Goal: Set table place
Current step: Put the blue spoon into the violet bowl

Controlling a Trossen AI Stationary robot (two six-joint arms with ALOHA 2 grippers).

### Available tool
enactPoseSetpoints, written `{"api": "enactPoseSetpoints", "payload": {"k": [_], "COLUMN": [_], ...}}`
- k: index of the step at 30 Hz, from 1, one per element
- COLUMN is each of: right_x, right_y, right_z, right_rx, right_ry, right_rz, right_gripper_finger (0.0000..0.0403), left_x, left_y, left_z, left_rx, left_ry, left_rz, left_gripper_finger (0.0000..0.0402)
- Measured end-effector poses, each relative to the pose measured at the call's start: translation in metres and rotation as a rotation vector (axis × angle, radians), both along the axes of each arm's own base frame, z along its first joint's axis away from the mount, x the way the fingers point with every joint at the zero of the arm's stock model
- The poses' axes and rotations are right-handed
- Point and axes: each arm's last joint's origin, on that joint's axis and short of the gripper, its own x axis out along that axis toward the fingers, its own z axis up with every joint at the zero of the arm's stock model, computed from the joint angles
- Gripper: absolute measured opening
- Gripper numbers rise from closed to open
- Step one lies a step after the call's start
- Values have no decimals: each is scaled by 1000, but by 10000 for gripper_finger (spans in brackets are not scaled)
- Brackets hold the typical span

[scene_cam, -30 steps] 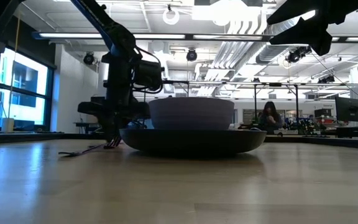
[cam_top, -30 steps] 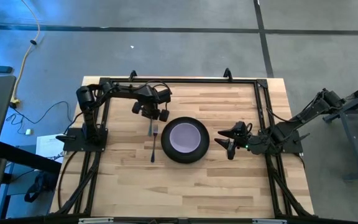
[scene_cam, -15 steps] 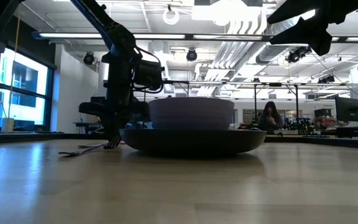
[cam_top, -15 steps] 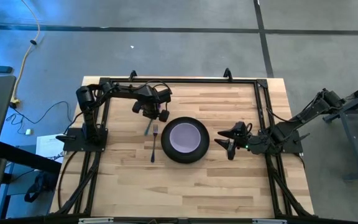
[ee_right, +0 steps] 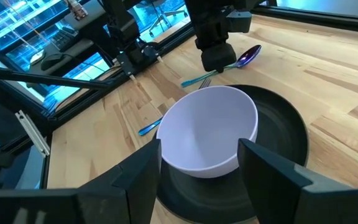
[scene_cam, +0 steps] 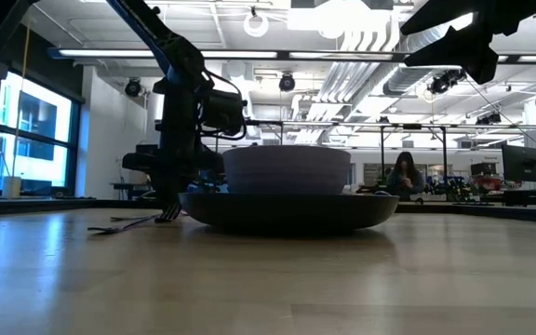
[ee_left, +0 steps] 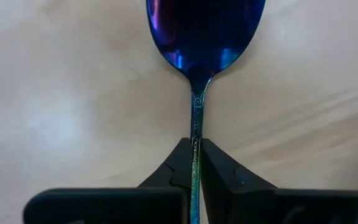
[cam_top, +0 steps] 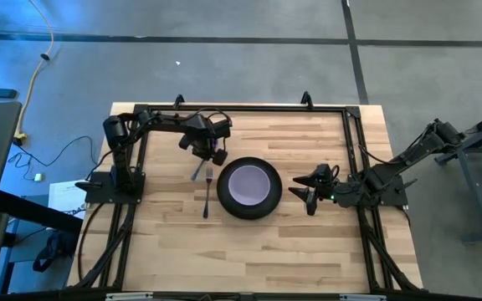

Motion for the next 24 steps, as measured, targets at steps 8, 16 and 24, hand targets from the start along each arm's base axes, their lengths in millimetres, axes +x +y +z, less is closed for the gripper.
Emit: {"api": "enactPoseSetpoints", "payload": {"k": [8, 16, 24], "right_x": [0, 0, 0], "right_y": [1, 1, 1], "right_z": [0, 0, 0], "right_rx": [10, 14, 10], "right_ry": [5, 3, 4], "right_rz": [20, 19, 21], "right_gripper_finger": [204, 204, 204], "left_x": [4, 6, 15], "left_y": [4, 5, 10], "left_z": [8, 19, 49], "left_rx": [31, 15, 3], "left_ry": [10, 30, 23], "left_rz": [-33, -103, -218], "left_gripper_finger": [2, 1, 0]}}
